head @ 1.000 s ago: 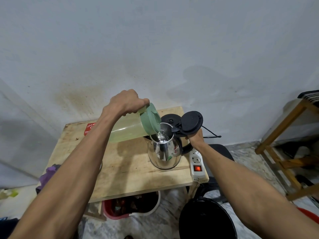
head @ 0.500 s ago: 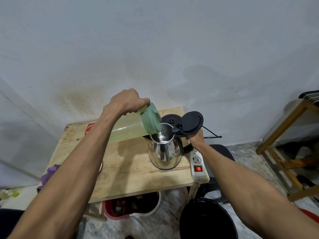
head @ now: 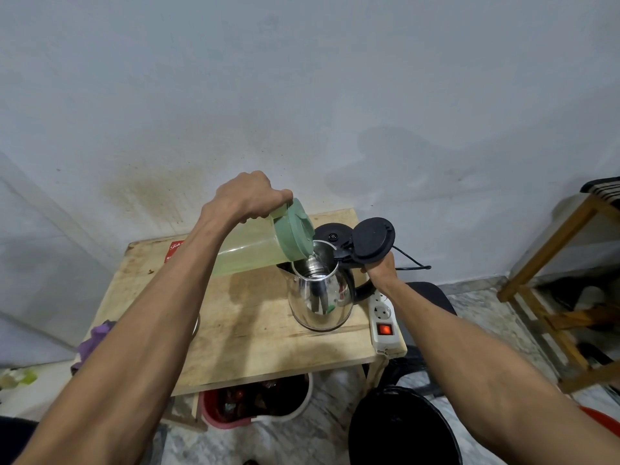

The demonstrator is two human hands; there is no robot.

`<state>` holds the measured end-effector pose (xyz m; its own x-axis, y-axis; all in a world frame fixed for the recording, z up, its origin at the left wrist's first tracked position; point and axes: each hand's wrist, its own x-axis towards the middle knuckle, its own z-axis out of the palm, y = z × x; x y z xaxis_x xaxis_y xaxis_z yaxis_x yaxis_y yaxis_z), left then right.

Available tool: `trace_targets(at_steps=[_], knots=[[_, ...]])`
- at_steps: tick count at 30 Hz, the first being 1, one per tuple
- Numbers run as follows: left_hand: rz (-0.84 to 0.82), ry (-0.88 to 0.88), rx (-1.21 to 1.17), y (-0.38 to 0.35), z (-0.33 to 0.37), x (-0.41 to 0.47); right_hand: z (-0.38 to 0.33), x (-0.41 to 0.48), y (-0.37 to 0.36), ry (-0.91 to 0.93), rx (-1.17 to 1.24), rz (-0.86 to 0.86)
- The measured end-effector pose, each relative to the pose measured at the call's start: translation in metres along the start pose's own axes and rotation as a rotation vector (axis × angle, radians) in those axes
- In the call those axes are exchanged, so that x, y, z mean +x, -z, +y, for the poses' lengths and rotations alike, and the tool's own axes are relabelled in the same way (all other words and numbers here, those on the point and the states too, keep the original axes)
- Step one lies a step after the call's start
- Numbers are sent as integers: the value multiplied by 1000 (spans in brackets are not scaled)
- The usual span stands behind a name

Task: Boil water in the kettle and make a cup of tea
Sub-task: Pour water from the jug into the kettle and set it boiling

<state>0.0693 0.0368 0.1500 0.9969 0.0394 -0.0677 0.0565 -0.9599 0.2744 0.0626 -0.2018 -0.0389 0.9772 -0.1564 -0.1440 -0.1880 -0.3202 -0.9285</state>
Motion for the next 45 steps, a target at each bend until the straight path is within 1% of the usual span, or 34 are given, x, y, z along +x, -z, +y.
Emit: trace_targets(at_steps=[21,30,33,40,45], knots=[[2,8,0,0,-1,-2,3,1,0,10,30,-4],[19,13,-6,1,-1,-3,5,3,-1,-16,29,-4],[39,29,-83,-1,-7,-5,4,3,-1,-7,18,-1],[63,114,-429,-16,-32,-19,3,1,1,10,18,-2],[109,135,-577,-28,-46,-27,2,0,0,-4,34,-14]])
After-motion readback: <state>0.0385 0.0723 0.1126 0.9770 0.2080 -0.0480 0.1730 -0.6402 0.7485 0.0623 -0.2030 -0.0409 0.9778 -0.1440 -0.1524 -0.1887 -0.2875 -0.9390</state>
